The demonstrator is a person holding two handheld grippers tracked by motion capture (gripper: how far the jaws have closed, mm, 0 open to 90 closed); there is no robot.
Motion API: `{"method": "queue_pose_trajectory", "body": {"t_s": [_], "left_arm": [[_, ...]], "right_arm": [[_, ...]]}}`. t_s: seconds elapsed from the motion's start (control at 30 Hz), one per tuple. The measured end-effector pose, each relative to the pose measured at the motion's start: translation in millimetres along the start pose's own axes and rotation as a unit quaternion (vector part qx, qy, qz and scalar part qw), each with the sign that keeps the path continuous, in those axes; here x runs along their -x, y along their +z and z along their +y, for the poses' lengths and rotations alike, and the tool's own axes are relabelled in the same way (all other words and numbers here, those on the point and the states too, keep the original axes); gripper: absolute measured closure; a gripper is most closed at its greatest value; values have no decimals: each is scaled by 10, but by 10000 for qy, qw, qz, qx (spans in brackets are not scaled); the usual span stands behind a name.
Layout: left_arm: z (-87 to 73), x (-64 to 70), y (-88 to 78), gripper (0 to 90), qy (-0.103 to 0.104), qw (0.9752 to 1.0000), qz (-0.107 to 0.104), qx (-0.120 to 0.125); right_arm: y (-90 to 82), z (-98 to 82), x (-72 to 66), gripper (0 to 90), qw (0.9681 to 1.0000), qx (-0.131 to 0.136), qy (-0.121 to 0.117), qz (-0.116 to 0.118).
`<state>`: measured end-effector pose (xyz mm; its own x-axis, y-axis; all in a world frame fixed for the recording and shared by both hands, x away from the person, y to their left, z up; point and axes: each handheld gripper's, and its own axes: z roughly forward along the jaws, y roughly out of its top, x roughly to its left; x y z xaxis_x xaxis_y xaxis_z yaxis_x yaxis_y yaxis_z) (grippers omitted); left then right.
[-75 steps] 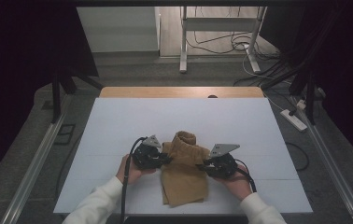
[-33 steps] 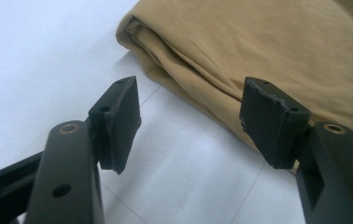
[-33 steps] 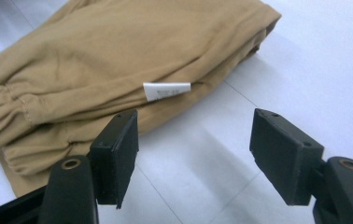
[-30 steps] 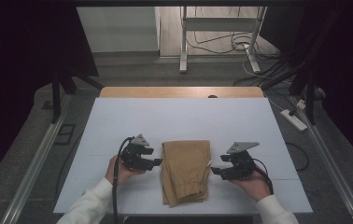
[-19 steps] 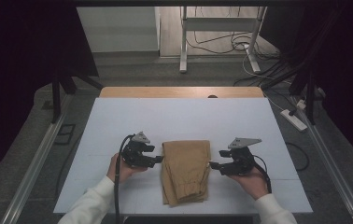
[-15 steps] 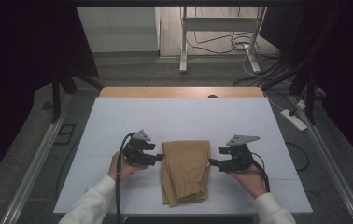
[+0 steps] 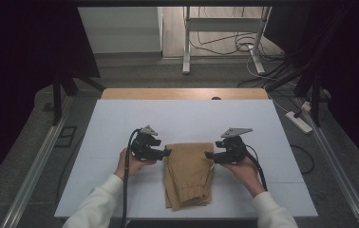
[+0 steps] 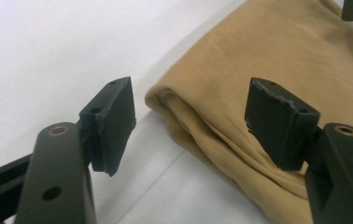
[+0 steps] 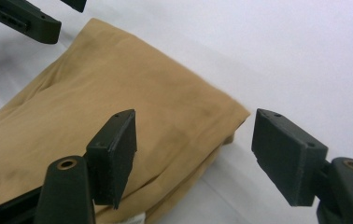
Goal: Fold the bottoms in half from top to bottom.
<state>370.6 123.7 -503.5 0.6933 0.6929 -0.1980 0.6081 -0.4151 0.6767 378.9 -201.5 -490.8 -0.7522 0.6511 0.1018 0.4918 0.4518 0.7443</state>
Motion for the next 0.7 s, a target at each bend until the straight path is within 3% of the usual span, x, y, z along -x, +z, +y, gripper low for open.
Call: {"method": "queue_pose_trajectory", "body": {"t_s": [0.37,0.7], "left_arm": [[170,-88,207,302,-136,9998,-21,-125],[112,-143,316,285,-206,9990,-84,-387]], "right_arm": [[216,128,91,308,10000,-75,47,26],[423,91,137,307,9988,-467,42,105]]}}
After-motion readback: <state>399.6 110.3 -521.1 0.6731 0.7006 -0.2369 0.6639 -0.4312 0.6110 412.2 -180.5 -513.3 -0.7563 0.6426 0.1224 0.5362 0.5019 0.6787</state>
